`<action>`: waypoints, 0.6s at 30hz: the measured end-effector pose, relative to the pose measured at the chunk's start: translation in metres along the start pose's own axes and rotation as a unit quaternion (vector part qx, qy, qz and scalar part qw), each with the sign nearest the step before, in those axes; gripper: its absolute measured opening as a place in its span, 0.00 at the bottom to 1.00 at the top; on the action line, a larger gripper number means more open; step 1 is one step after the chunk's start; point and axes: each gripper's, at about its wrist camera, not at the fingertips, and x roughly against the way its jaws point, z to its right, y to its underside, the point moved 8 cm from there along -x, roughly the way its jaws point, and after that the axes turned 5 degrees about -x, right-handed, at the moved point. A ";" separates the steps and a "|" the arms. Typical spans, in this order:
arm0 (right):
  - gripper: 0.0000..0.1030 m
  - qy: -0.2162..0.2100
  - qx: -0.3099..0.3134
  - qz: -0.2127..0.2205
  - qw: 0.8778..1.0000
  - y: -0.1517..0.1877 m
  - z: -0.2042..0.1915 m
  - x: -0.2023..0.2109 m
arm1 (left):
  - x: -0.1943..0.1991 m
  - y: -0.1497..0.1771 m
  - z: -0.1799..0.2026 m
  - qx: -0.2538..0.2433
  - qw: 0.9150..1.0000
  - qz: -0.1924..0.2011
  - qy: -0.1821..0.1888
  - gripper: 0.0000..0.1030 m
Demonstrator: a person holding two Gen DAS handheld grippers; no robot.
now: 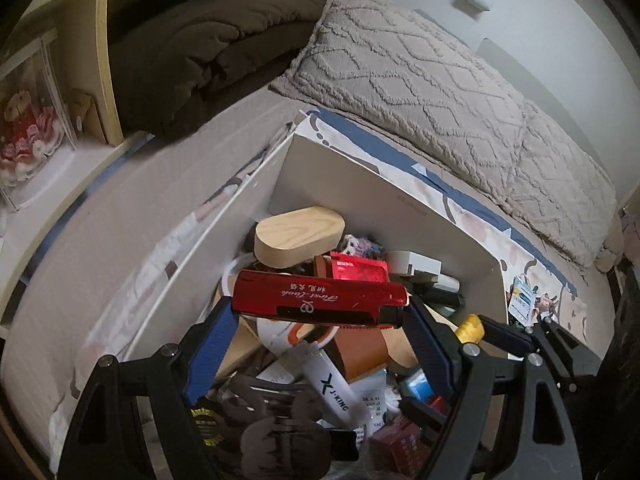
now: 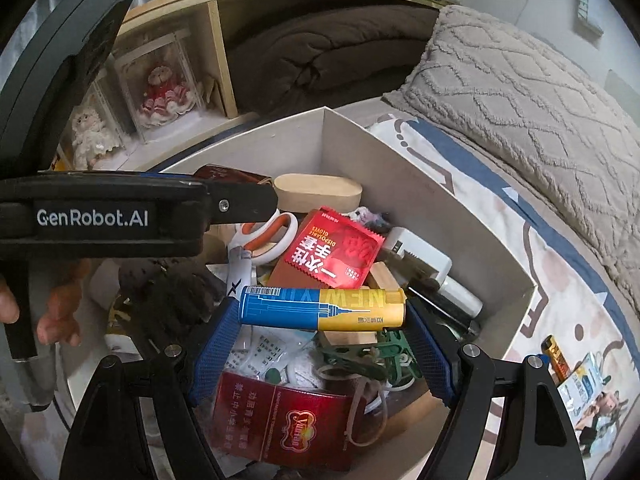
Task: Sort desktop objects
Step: 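Lower the red lighter into the box with the left tool while the right lowers the cylinder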
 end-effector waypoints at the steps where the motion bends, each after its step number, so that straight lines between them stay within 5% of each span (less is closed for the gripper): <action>1: 0.79 -0.001 -0.002 -0.001 1.000 0.000 0.001 -0.001 | 0.000 -0.001 0.001 0.003 1.000 -0.001 0.001 0.81; 18: 0.80 -0.017 -0.004 0.007 1.000 0.007 0.001 0.014 | -0.020 -0.008 -0.026 0.146 0.989 0.000 -0.023 0.81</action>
